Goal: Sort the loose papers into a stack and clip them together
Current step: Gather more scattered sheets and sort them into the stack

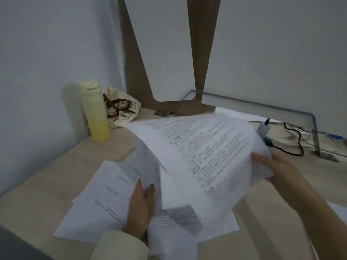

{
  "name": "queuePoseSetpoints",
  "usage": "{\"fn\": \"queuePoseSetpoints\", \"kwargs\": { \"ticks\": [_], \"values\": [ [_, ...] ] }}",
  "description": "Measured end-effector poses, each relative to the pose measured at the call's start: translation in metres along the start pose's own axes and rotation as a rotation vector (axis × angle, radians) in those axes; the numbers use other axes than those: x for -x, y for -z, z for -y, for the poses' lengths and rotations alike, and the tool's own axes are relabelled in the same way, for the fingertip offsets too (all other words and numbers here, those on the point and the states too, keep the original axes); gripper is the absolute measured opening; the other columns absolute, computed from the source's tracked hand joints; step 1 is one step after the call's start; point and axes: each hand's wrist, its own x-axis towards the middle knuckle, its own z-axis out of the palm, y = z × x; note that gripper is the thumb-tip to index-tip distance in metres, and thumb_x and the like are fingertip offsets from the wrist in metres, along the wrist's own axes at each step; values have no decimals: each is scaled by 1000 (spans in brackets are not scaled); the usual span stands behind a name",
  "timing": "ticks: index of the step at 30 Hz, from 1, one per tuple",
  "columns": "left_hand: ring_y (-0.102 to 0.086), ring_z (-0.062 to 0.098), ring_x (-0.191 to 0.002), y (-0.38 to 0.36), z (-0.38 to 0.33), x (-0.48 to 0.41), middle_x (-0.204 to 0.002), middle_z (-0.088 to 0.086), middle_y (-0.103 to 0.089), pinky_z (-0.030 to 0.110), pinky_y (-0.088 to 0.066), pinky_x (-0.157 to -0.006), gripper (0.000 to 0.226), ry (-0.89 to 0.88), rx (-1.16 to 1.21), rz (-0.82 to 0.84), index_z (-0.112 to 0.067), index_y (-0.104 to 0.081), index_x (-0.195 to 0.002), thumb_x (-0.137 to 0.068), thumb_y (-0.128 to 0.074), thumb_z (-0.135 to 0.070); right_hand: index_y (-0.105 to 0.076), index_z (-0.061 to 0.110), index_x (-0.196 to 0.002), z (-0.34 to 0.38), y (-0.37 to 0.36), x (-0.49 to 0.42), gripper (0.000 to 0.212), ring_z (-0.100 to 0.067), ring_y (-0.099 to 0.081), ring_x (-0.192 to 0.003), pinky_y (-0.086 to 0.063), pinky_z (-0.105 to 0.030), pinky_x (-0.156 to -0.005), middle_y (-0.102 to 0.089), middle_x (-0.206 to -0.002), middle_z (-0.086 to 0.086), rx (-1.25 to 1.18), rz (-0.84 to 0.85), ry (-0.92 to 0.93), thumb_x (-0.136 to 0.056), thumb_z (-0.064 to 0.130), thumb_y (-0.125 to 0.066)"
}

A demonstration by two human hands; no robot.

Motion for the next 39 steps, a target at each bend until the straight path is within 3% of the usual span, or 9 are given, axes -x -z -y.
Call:
{"fn": "queuePoseSetpoints", "kwargs": {
  "ticks": [2,7,12,16,22,27,31,35,39],
  "values": [
    [-45,15,-114,-2,-4,1,-125,-7,-45,26,-35,-96,42,-33,75,-32,-13,-38,-137,-95,-44,-11,-65,15,-90,-25,-2,0,12,-21,-66,-70,-51,-35,-64,-73,-71,2,154,11,-167,-88,8,-56],
    [-38,9,-120,-5,-9,-2,-123,-15,-37,17,-26,-97,42,-42,172,-73,-23,-34,-135,-96,-44,-12,-57,12,-90,-67,-12,6,9,-25,-56,-84,-44,-42,-88,-60,-87,-6,405,34,-340,-89,4,-53],
    [-42,7,-115,-4,0,-7,-121,-13,-45,19,-30,-97,43,-47,135,-51,-15,-41,-136,-93,-49,-12,-61,12,-78,-77,-13,4,22,-18,-58,-72,-43,-29,-63,-62,-78,0,464,79,-362,-94,7,-47],
    [-49,-8,-97,-4,5,-8,-105,-28,-49,-5,-37,-75,44,-84,102,-1,-31,-41,-120,-86,-60,-10,-62,15,-82,-78,-14,4,22,-14,-59,-73,-42,-25,-61,-64,-81,1,488,94,-306,-96,15,-44],
    [-51,7,-107,-3,10,-9,-107,-25,-50,23,-40,-92,46,-123,52,36,-32,-40,-120,-87,-57,-5,-58,5,-93,-88,-4,3,22,-33,-58,-85,-44,-38,-76,-61,-92,-17,500,-67,-286,-98,14,-38],
    [-52,-3,-100,-3,10,-9,-105,-25,-53,10,-42,-79,40,-111,75,30,-37,-44,-107,-88,-56,-4,-50,6,-104,-89,3,3,15,-42,-55,-99,-48,-54,-89,-55,-104,-19,416,-173,-390,-97,10,-37],
    [-52,9,-107,-1,6,-8,-113,-11,-55,22,-41,-91,44,-92,126,23,-23,-43,-124,-87,-57,-3,-51,6,-111,-94,-1,6,19,-35,-58,-82,-51,-49,-83,-59,-93,-14,487,-30,-420,-95,5,-40],
    [-51,11,-109,-1,3,-7,-107,-17,-54,23,-38,-93,43,-89,159,-18,-23,-44,-122,-87,-56,-2,-52,6,-114,-92,-12,11,21,-20,-63,-42,-48,-23,-42,-65,-75,-12,474,155,-371,-95,3,-42],
    [-54,-2,-94,-1,-6,-10,-102,-22,-55,10,-43,-78,38,-12,235,74,-31,-45,-114,-86,-61,-11,-48,18,-116,-88,-24,14,22,-21,-66,-48,-51,-22,-46,-68,-90,-12,503,275,-311,-96,10,-44]
  ]
}}
